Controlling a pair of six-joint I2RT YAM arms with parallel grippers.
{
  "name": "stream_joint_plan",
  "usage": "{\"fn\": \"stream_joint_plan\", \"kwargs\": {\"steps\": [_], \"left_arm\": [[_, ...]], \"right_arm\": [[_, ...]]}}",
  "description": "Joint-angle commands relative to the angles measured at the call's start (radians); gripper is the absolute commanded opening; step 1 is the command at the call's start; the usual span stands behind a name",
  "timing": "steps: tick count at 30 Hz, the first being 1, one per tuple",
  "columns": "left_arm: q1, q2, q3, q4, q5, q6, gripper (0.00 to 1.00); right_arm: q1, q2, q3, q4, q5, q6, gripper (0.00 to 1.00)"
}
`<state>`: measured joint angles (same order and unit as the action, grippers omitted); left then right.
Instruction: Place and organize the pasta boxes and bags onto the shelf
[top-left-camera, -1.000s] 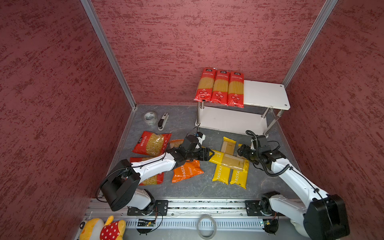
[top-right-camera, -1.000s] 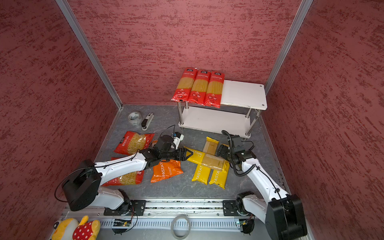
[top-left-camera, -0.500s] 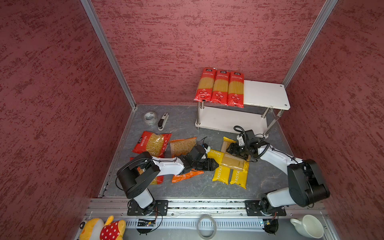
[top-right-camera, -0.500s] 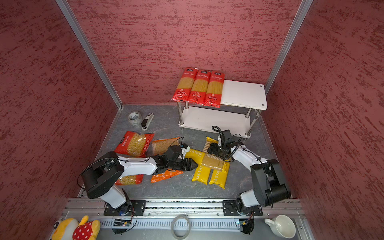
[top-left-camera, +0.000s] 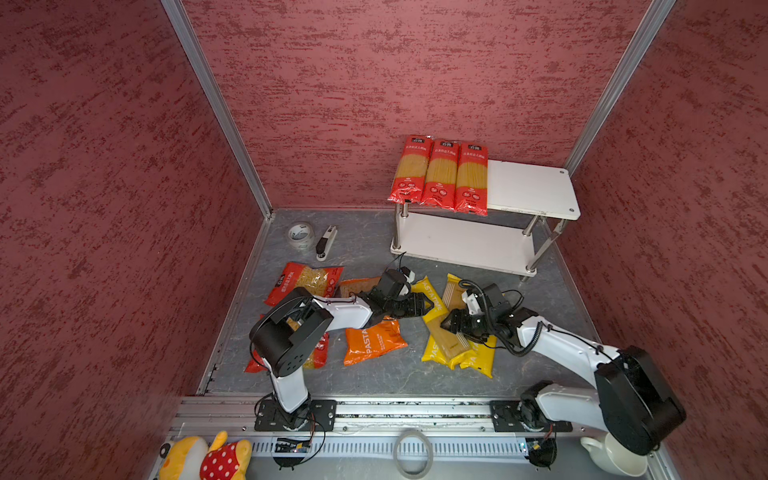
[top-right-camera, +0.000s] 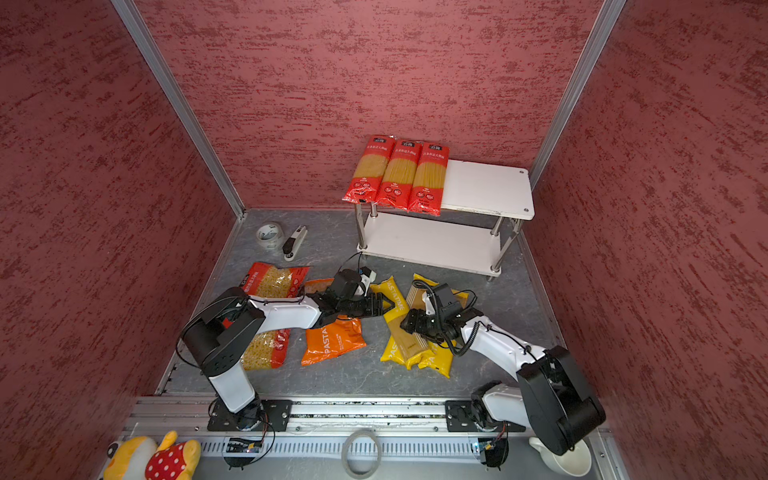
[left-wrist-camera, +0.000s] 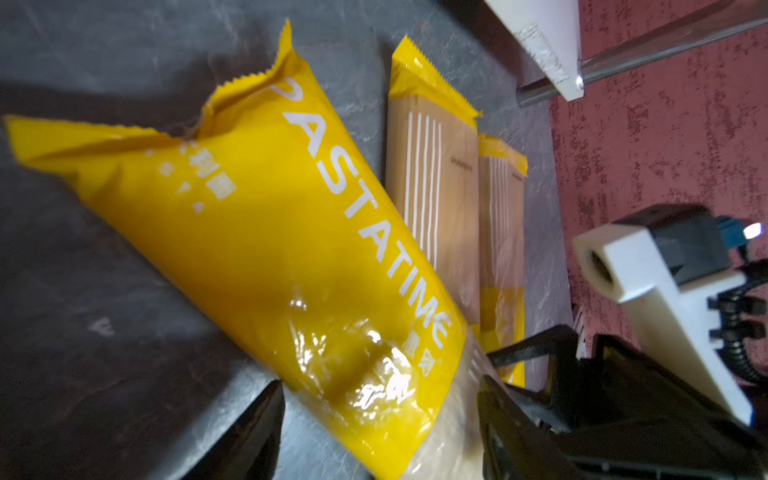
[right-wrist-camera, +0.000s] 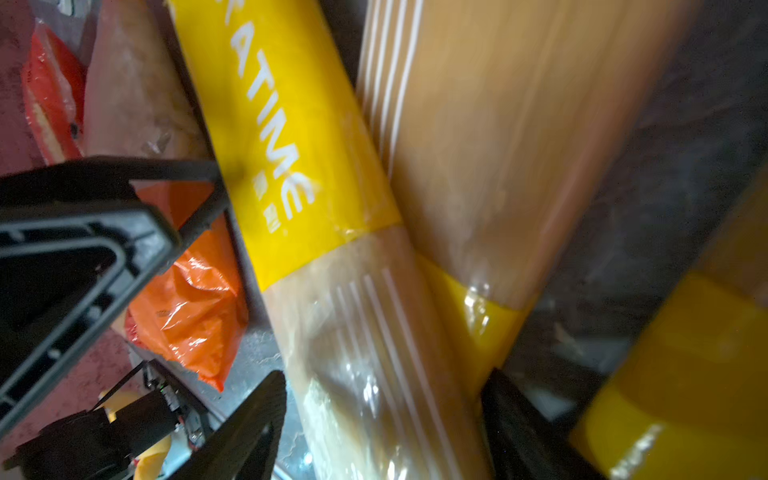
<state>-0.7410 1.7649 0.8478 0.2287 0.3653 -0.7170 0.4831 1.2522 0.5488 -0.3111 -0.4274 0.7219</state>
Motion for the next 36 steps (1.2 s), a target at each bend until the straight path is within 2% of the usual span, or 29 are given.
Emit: {"fn": "stream_joint_plan", "kwargs": {"steps": [1,6,10,15,20,27,32,36], "left_arm": [[0.005,-0.043,-0.015,-0.04,0.002,0.032,0.73],[-0.022,-0.146,-0.11,-0.053,-0.033,-0.002,0.73],[-0.089,-0.192,-0.154,-0.09,-0.08,-0.015,0.73],[-0.13,-0.181,-0.212,-0.012,-0.083,-0.075,0.73],[-0.127,-0.12,-0.223,0.142,-0.038,-0.136,0.73],[-0.092,-0.113,-0.233,0.132,-0.048,-0.13,0.68],[-0.079,-0.131,-0.234,0.101,-0.062,-0.109,0.65],[-0.095,-0.107,-0.22,0.113,-0.05,-0.117,0.64]], "right_arm": [[0.016,-0.027,0.037,0.016,-0.087,0.0,0.77],[-0.077,0.02,0.083,-0.071,-0.063,-0.139,0.78],[-0.118,0.061,0.105,-0.072,-0.061,-0.18,0.74],[-0.109,0.102,0.065,0.02,-0.114,-0.125,0.66],[-0.026,0.148,0.033,0.149,-0.136,-0.031,0.6],[0.004,0.124,-0.015,0.308,-0.244,0.09,0.46],[0.005,0.158,-0.01,0.324,-0.233,0.074,0.44],[0.005,0.182,-0.039,0.446,-0.271,0.146,0.43]]}}
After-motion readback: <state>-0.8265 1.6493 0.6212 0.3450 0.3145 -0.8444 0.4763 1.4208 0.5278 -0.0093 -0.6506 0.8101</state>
